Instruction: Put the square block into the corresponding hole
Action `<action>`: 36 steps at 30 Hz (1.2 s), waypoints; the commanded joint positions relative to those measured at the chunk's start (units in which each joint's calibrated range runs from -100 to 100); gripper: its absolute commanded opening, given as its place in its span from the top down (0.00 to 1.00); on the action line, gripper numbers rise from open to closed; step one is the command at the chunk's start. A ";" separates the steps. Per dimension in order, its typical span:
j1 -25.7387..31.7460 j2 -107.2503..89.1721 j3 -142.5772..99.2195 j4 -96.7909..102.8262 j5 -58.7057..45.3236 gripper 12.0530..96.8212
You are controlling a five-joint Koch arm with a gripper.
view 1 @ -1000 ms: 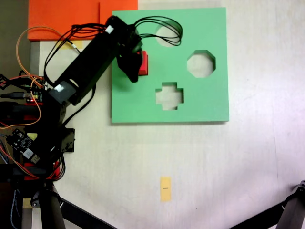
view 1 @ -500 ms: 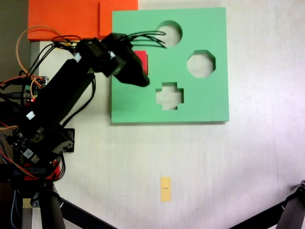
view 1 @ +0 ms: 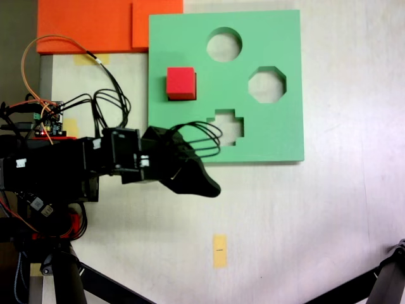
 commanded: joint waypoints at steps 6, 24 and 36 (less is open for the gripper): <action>0.63 -27.32 -32.33 17.69 -5.42 0.37; 0.10 -42.68 -118.67 113.50 -28.42 0.57; -0.15 -42.68 -118.67 100.22 -29.40 0.57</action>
